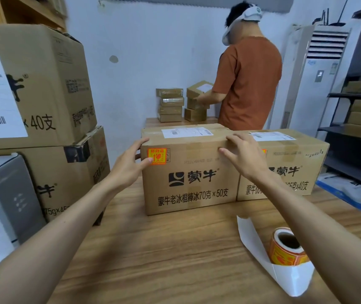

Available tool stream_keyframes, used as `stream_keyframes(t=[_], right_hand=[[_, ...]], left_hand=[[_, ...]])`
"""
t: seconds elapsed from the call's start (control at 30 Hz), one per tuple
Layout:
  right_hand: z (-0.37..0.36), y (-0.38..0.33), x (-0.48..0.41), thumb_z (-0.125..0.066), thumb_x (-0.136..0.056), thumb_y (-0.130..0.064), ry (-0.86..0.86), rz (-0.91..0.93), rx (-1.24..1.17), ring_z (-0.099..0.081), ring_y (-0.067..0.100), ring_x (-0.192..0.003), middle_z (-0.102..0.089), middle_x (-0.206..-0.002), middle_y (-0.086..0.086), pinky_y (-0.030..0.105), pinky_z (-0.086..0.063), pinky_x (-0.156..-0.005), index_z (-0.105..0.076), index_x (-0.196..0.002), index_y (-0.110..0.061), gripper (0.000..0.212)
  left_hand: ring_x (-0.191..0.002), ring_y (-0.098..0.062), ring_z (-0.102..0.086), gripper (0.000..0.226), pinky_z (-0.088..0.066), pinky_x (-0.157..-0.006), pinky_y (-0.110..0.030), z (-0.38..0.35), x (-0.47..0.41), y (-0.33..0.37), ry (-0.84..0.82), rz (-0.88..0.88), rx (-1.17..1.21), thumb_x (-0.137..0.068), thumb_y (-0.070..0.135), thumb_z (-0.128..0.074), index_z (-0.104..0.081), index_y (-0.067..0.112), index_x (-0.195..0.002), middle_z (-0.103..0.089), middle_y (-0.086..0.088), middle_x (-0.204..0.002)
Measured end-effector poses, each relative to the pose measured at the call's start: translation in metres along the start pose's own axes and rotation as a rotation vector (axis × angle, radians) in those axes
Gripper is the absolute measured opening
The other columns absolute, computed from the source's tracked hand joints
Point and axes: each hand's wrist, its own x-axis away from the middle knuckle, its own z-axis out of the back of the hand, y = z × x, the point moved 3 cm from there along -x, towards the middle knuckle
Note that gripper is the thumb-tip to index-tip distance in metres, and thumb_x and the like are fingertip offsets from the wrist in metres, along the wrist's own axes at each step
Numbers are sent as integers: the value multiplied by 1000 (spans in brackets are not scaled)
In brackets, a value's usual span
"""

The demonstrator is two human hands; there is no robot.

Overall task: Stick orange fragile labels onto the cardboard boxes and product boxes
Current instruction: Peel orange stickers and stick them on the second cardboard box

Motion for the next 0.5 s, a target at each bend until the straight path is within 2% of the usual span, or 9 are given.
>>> stream_keyframes(t=[0.13, 0.33, 0.43, 0.5], right_hand=[[-4, 5, -2, -62, -96, -37, 8, -2, -12, -44, 26, -129, -55, -136, 7, 38, -37, -105, -59, -133, -14, 44], [-4, 7, -3, -63, -95, -37, -2, -6, 38, -45, 31, -126, -56, -134, 10, 42, -37, -104, -60, -130, -14, 42], [2, -6, -2, -61, -95, -42, -26, -9, 88, -48, 35, -125, -57, -136, 14, 46, -36, -104, -63, -127, -14, 43], [5, -24, -2, -58, -95, -47, -33, -3, 76, -49, 34, -126, -57, -137, 13, 47, -37, -105, -64, -126, -14, 46]], left_hand=[[-144, -24, -42, 63, -39, -115, -56, -2, -15, -5, -24, 17, 19, -100, 23, -63, -34, 37, -154, -45, 1, -156], [-146, -21, -37, 67, -34, -116, -45, -6, -16, 3, -78, 19, -46, -103, 24, -58, -23, 31, -159, -39, 1, -160], [-147, -23, -36, 73, -33, -118, -46, 11, -7, 8, -65, 19, -126, -102, 27, -59, -16, 30, -161, -31, -2, -164], [-145, -22, -40, 70, -37, -114, -42, 32, -1, 14, -31, 11, -175, -102, 29, -59, -20, 28, -161, -35, -7, -161]])
